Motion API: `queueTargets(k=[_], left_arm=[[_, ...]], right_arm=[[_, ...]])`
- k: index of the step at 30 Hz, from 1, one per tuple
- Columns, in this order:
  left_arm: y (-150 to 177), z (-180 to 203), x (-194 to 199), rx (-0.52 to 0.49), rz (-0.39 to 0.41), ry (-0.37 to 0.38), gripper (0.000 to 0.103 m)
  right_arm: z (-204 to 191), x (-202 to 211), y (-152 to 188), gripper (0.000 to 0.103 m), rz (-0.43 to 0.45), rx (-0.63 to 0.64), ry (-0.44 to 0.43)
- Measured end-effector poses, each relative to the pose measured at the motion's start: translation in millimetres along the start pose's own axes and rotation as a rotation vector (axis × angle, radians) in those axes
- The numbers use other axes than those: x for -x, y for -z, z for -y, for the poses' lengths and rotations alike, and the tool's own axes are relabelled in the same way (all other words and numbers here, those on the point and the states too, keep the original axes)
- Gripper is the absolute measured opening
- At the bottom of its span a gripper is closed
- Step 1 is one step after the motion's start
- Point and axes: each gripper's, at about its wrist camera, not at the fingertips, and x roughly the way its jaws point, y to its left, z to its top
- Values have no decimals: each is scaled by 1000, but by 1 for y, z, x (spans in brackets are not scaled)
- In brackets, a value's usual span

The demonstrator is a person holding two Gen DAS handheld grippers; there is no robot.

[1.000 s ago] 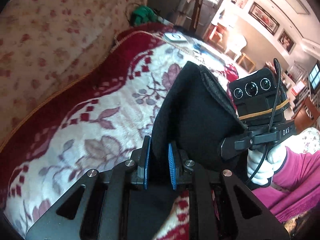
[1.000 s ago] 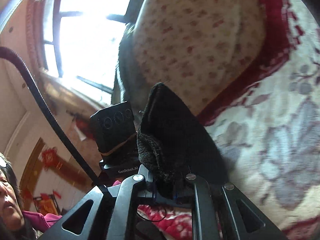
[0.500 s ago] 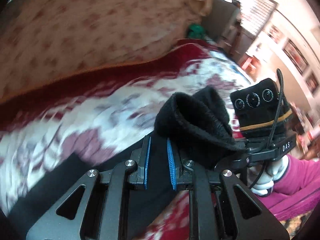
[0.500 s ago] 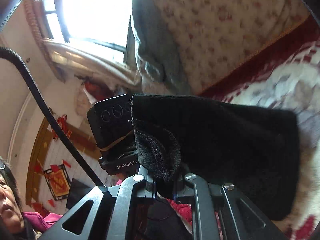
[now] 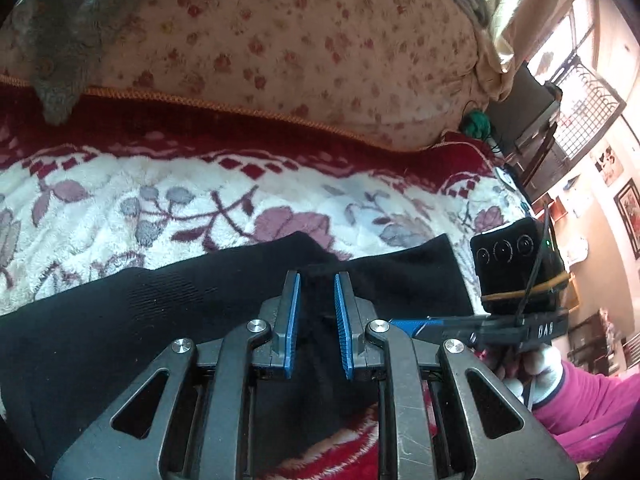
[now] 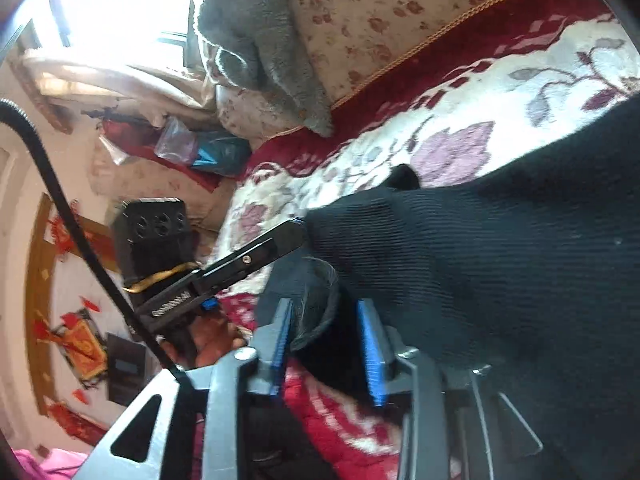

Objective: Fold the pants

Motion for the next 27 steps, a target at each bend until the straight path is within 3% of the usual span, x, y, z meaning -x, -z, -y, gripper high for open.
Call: queueTargets(k=[6, 14, 20, 23, 27], left_arm=[[3, 31, -2, -59, -4, 8, 15], [20, 60, -20, -94, -19, -6, 15], [37, 56, -41, -87, -53, -113, 15], [43, 47, -48, -50, -63, -133, 15], [46, 48, -41, -33, -40, -130, 15]], right_arm=[[-15, 35, 0, 34, 77, 18, -10], [-25, 76, 6, 34, 141, 74, 107], [-8, 76, 9, 34, 142, 86, 268], [-2, 70, 8, 34, 132, 114, 350], [-6, 67, 4, 34, 118, 127, 353]])
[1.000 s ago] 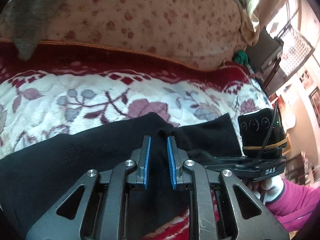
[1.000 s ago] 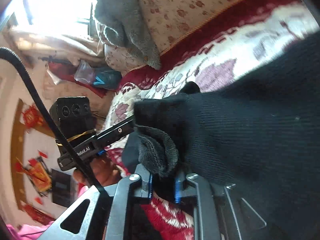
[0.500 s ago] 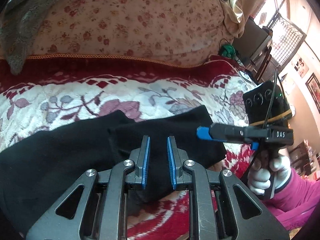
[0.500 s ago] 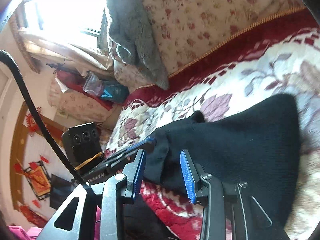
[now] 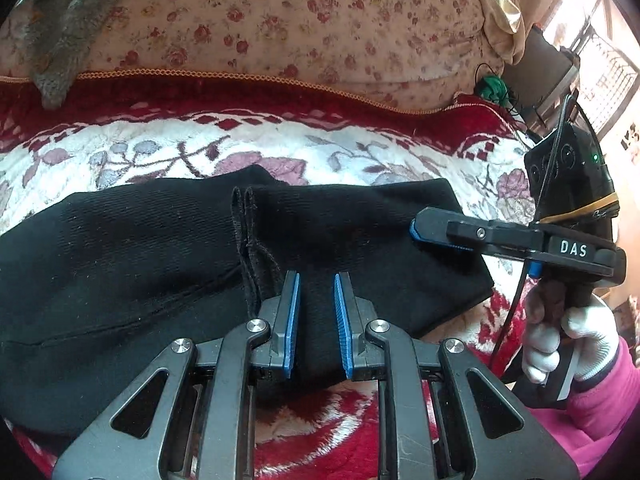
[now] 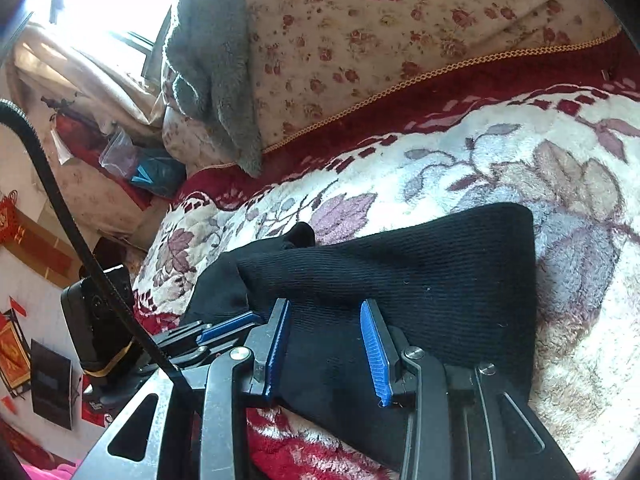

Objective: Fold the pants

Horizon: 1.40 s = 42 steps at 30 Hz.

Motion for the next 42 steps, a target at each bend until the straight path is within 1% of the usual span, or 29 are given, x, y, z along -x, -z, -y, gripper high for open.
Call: queueTargets(k=[1, 3, 4, 5, 6, 7, 8, 9, 11, 12, 14, 17, 19, 22, 26, 29, 35, 38, 42], left_arm=[[0, 0, 3, 5, 6, -5, 16], [1, 0, 10, 21, 18, -13, 24], [2, -2, 14, 33, 22, -17, 25], [2, -3, 18, 47, 26, -22, 28], [3, -5, 23, 63, 34, -28, 33], [5, -8, 28, 83, 42, -38, 36], [6, -12, 34, 103, 50, -53, 39], [8, -15, 37, 120, 56, -65, 39], [12, -23, 45, 159, 63, -110, 39], [15, -29, 50, 181, 63, -158, 39], [21, -36, 57, 205, 74, -232, 39], [30, -46, 66, 222, 83, -317, 39], [34, -52, 69, 232, 88, -355, 39], [40, -62, 75, 269, 92, -375, 39], [42, -71, 80, 301, 112, -412, 39], [43, -74, 83, 318, 124, -428, 39], [47, -77, 88, 341, 151, -474, 39], [50, -82, 89, 356, 150, -476, 39], [55, -88, 94, 380, 152, -481, 39]], right_arm=[[-3, -1, -2, 34, 2, 7, -4], [-11, 1, -5, 35, 10, 28, -14], [-16, 1, -7, 35, 15, 42, -21], [-22, 1, -9, 37, 19, 62, -32], [-28, 1, -11, 41, 20, 82, -40], [-35, -1, -13, 53, 20, 110, -48], [-41, -3, -14, 59, 18, 129, -55], [-48, -7, -16, 60, 11, 150, -66], [-58, -16, -19, 60, -9, 173, -81], [-64, -22, -19, 60, -20, 186, -85], [-74, -34, -20, 60, -43, 218, -90], [-89, -52, -17, 60, -77, 248, -98], [-93, -62, -16, 60, -95, 249, -109], [-103, -73, -14, 60, -117, 262, -112], [-111, -79, -14, 60, -126, 263, -112], [-113, -78, -15, 60, -112, 258, -128], [-118, -80, -15, 60, -107, 286, -97], [-121, -88, -15, 60, -129, 293, -82], [-130, -98, -14, 60, -138, 330, -107]])
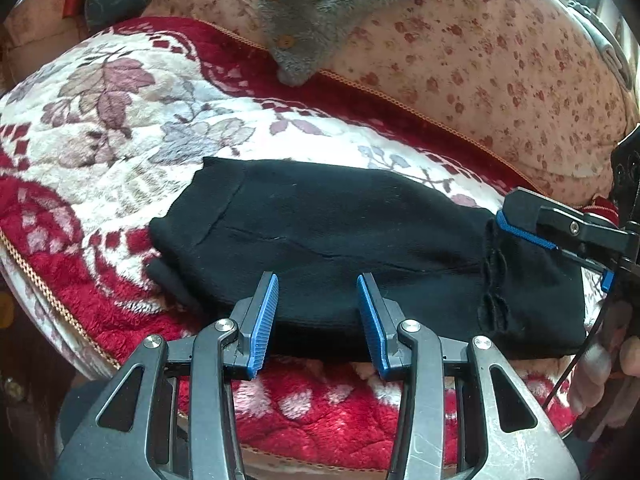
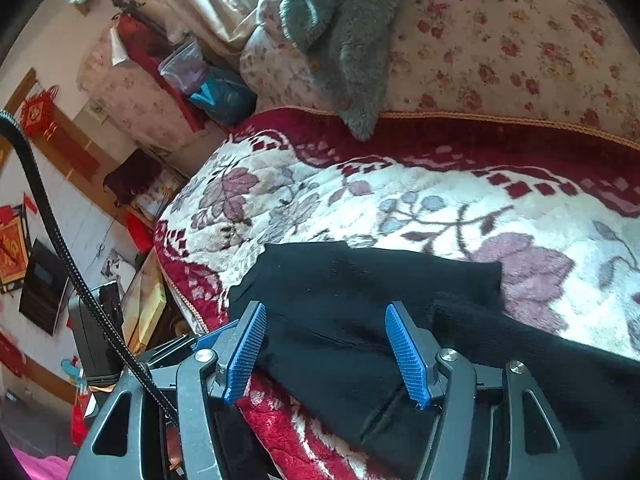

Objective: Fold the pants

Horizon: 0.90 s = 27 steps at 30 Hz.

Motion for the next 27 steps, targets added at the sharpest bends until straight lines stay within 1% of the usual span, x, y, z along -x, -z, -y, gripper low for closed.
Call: queueTargets(k=[5, 8, 9, 14, 16, 20, 22, 23, 27], left_arm=[[2, -15, 3, 42, 0, -5, 39], [5, -28, 8, 90, 2, 10, 40], [6, -33, 8, 107, 1, 7, 42], [12, -55, 10, 183, -8, 10, 42], [14, -63, 10, 214, -10, 14, 42], [17, -77, 6, 289, -32, 70, 42], [18, -81, 5, 316, -32, 85, 48], [18, -82, 5, 327, -27, 89, 53], [20, -90, 2, 392, -14, 115, 53]], right_arm=[[-16, -16, -8, 60, 9, 98, -7], [-21, -29, -16, 60, -6, 112, -5], [-22, -33, -18, 60, -13, 114, -9], [-31, -55, -28, 60, -41, 133, -27], [-36, -66, -32, 60, -61, 149, -32], [-45, -92, -43, 60, -109, 211, -30], [-51, -105, -49, 60, -136, 255, -26], [-54, -112, -51, 60, -150, 279, -19], [-66, -140, -59, 60, -225, 391, -10]])
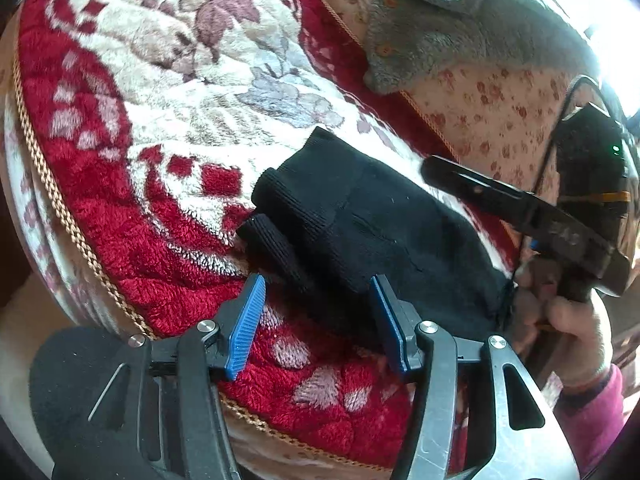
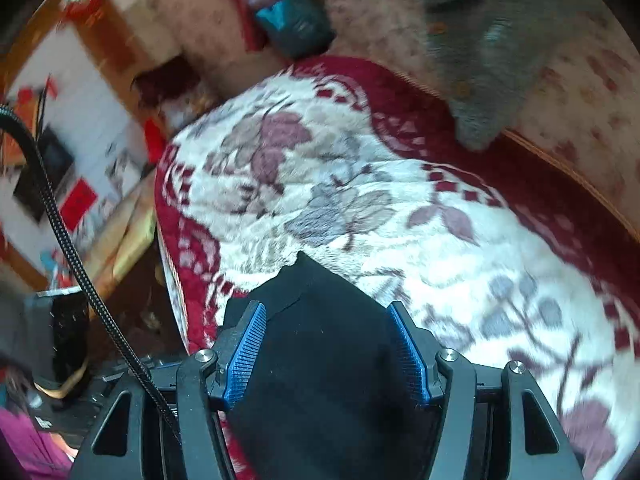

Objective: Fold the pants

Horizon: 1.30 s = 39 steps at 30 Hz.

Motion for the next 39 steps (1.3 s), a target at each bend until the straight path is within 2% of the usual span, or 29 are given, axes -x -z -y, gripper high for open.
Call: queueTargets(k=[5, 6, 8, 10, 18, 21, 22, 23, 24, 26, 27, 30, 35, 39], left_arm=[[4, -7, -8, 49, -25, 22, 54], [3, -7, -9, 57, -24, 23, 60], [3, -10, -11, 90, -20, 44, 65], [1, -9, -14, 101, -15, 45, 65], [0, -4, -22, 103, 15, 56, 79], [0, -4, -24, 102, 31, 64, 79], [0, -5, -24, 107, 38, 72, 79], [-1, -6, -24, 110, 48, 78, 70], [-1, -6, -24, 101, 52, 84, 50], [-4, -8, -30, 88, 38, 87, 35], [-4, -9, -30, 88, 42, 90, 28], [-4, -8, -26, 72, 48, 104, 19], [-7, 6, -7, 11, 92, 95, 16], [-11, 24, 16, -42, 133, 135, 16]], right_arm=[[0, -24, -19, 60, -59, 47, -10], [0, -29, -23, 60, -73, 50, -18], [0, -40, -29, 60, -100, 52, -26], [-1, -50, -33, 60, -123, 60, -26], [-14, -95, -40, 60, -244, 160, -17], [-20, -109, -37, 52, -271, 208, -4], [-21, -111, -37, 46, -261, 219, 0], [-22, -113, -37, 41, -253, 224, 6], [-21, -113, -37, 37, -247, 223, 16], [-18, -111, -38, 23, -230, 209, 28], [-16, -108, -38, 21, -222, 198, 18], [-16, -99, -37, 13, -199, 185, -9], [-28, -68, -42, 11, -113, 180, -29], [-30, -29, -51, 11, -25, 151, -43]])
